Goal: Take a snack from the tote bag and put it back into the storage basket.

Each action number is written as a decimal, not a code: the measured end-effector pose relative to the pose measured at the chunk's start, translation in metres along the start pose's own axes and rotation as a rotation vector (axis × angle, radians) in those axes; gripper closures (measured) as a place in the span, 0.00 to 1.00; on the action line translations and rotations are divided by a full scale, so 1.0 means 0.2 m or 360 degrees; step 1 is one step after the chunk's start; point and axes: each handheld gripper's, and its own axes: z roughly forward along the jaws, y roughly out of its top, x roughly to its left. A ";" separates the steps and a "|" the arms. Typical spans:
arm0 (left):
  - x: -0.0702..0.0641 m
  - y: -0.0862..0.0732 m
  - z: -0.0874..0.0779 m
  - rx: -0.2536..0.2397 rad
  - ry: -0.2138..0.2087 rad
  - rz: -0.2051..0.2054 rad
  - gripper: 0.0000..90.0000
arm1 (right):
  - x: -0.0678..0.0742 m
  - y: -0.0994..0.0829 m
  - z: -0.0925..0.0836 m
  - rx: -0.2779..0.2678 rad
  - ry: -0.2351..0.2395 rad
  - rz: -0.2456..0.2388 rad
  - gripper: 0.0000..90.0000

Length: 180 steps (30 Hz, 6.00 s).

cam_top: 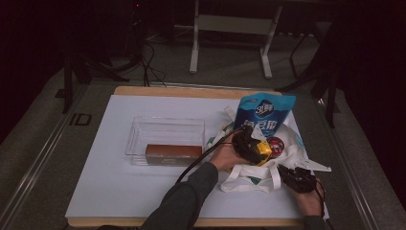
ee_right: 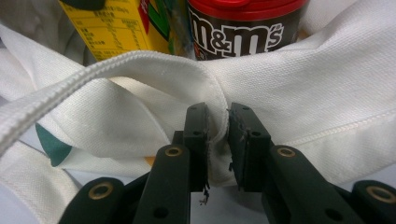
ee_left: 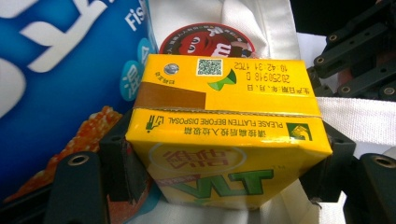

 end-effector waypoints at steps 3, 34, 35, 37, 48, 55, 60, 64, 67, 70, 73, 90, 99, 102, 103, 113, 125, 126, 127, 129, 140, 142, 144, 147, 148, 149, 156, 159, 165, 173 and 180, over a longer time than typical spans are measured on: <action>0.00 0.01 -0.02 -0.0016 0.0010 -0.0009 0.32 | 0.00 0.00 0.00 0.0001 0.0002 0.0002 0.86; -0.08 0.11 -0.36 -0.0158 0.0108 0.0010 0.32 | 0.00 0.00 0.00 -0.0006 0.0006 0.0005 0.85; -0.08 0.11 -0.37 -0.0156 0.0110 0.0009 0.32 | 0.00 0.00 0.00 -0.0006 0.0006 0.0005 0.85; -0.08 0.11 -0.37 -0.0156 0.0110 0.0009 0.32 | 0.00 0.00 0.00 -0.0006 0.0006 0.0005 0.85; -0.10 0.11 -0.45 -0.0152 0.0127 0.0024 0.32 | 0.00 0.00 0.00 -0.0006 0.0006 0.0007 0.85; -0.09 0.09 -0.51 -0.0150 0.0169 0.0015 0.32 | -0.01 0.00 0.00 -0.0007 0.0007 0.0008 0.85; -0.08 0.08 -0.56 -0.0163 0.0195 -0.0003 0.32 | -0.01 0.00 0.00 -0.0007 0.0008 0.0009 0.85; -0.06 0.07 -0.58 -0.0165 0.0219 -0.0020 0.32 | -0.01 0.00 0.00 -0.0007 0.0008 0.0008 0.85; -0.06 0.07 -0.59 -0.0159 0.0232 -0.0024 0.32 | -0.01 0.00 0.00 -0.0007 0.0008 0.0008 0.85; -0.04 0.06 -0.61 -0.0171 0.0246 -0.0045 0.32 | -0.01 0.00 0.00 -0.0008 0.0009 0.0008 0.85; -0.04 0.05 -0.61 -0.0170 0.0254 -0.0046 0.32 | -0.01 0.00 0.00 -0.0008 0.0009 0.0008 0.85; 0.03 0.02 -0.73 -0.0206 0.0379 -0.0113 0.32 | -0.01 0.00 0.00 -0.0009 0.0010 0.0008 0.85; 0.06 -0.01 -0.78 -0.0206 0.0420 -0.0142 0.32 | -0.01 0.00 0.00 -0.0009 0.0010 0.0008 0.85; 0.07 -0.02 -0.79 -0.0197 0.0440 -0.0148 0.32 | -0.01 0.00 0.00 -0.0009 0.0010 0.0008 0.85; 0.07 -0.03 -0.79 -0.0196 0.0447 -0.0150 0.32 | -0.01 0.00 0.00 -0.0009 0.0010 0.0008 0.85; 0.10 -0.06 -0.82 -0.0188 0.0493 -0.0191 0.32 | -0.01 0.00 0.00 -0.0009 0.0011 0.0011 0.85; 0.16 -0.13 -0.90 -0.0200 0.0596 -0.0268 0.32 | -0.01 0.00 0.00 -0.0009 0.0011 0.0009 0.85; 0.17 -0.14 -0.90 -0.0200 0.0601 -0.0273 0.32 | -0.01 0.00 0.00 -0.0009 0.0011 0.0009 0.85; 0.17 -0.15 -0.91 -0.0198 0.0605 -0.0277 0.32 | -0.01 0.00 0.00 -0.0009 0.0011 0.0010 0.85; 0.18 -0.16 -0.92 -0.0200 0.0617 -0.0293 0.32 | -0.01 0.00 0.00 -0.0009 0.0011 0.0009 0.85; 0.22 -0.22 -1.00 -0.0222 0.0716 -0.0361 0.32 | -0.01 0.00 0.00 -0.0009 0.0012 0.0012 0.85; 0.23 -0.23 -1.01 -0.0226 0.0734 -0.0382 0.32 | -0.01 0.00 0.00 -0.0010 0.0013 0.0013 0.85; 0.24 -0.25 -1.02 -0.0222 0.0756 -0.0393 0.32 | -0.01 0.00 0.00 -0.0008 0.0014 0.0016 0.85; 0.25 -0.27 -1.05 -0.0221 0.0786 -0.0413 0.32 | -0.01 0.00 0.00 -0.0008 0.0013 0.0014 0.85; 0.26 -0.27 -1.06 -0.0221 0.0795 -0.0420 0.32 | -0.01 0.00 0.00 -0.0007 0.0013 0.0014 0.85; 0.26 -0.28 -1.06 -0.0227 0.0800 -0.0425 0.32 | -0.01 0.00 0.00 -0.0008 0.0013 0.0013 0.85; 0.28 -0.31 -1.10 -0.0216 0.0849 -0.0440 0.32 | -0.01 0.00 0.00 -0.0008 0.0012 0.0011 0.85; 0.28 -0.32 -1.11 -0.0218 0.0861 -0.0445 0.32 | -0.01 0.00 0.00 -0.0010 0.0010 0.0009 0.85; 0.30 -0.36 -1.15 -0.0210 0.0913 -0.0460 0.32 | -0.01 0.00 0.00 -0.0009 0.0011 0.0012 0.85; 0.31 -0.41 -1.19 -0.0222 0.0964 -0.0495 0.32 | -0.01 0.00 0.00 -0.0009 0.0010 0.0012 0.85; 0.34 -0.48 -1.20 -0.0211 0.0992 -0.0558 0.32 | -0.01 0.00 0.00 -0.0009 0.0009 0.0011 0.85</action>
